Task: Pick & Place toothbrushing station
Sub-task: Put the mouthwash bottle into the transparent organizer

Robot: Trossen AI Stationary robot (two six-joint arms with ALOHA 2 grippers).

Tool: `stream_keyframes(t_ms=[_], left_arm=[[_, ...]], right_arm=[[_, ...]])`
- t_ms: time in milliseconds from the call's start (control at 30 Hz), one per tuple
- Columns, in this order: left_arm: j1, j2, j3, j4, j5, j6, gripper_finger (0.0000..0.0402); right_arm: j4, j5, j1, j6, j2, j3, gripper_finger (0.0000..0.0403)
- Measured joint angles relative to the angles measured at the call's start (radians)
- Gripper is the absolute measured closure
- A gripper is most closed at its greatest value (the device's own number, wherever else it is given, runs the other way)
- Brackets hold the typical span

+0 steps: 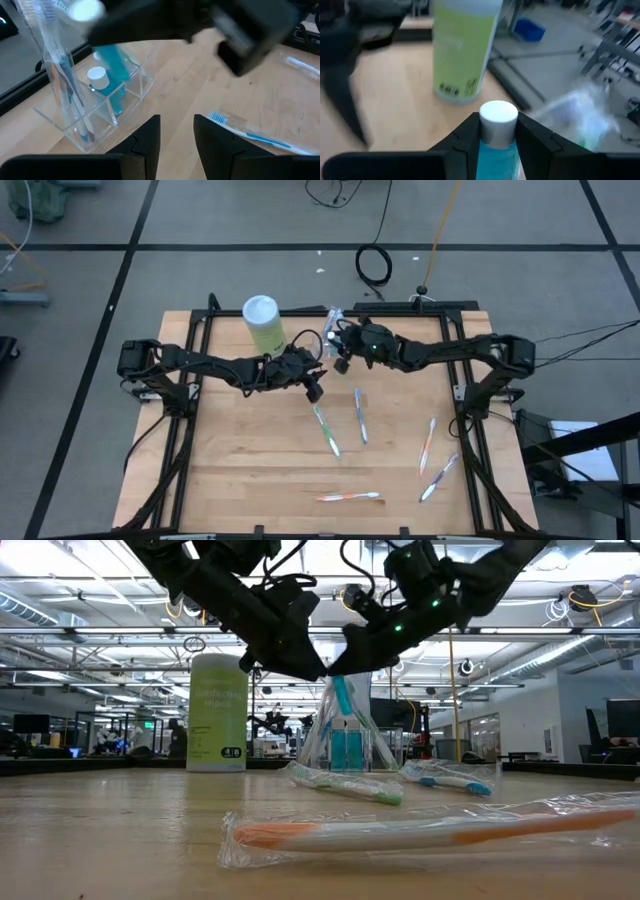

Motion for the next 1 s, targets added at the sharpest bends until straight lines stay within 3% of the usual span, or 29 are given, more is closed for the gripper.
stream_keyframes(t_ms=[133,267,633,1000], left_arm=[[-0.003,0.000,0.000,0.000,0.000,0.000,0.0277],[-0.004,0.000,0.000,0.000,0.000,0.000,0.0277],[-0.004,0.000,0.000,-0.001,0.000,0.000,0.0277],[-0.004,0.000,0.000,0.001,0.000,0.000,0.0277]], right_arm=[[0.127,0.024,-0.012,0.000,0.068,0.000,0.0301],[0.134,0.107,-0.014,-0.018,0.099,0.003,0.0299],[0.087,0.104,-0.010,-0.022,0.062,0.001,0.0298],[0.108,0.101,-0.027,0.057,0.106,-0.001,0.0299]])
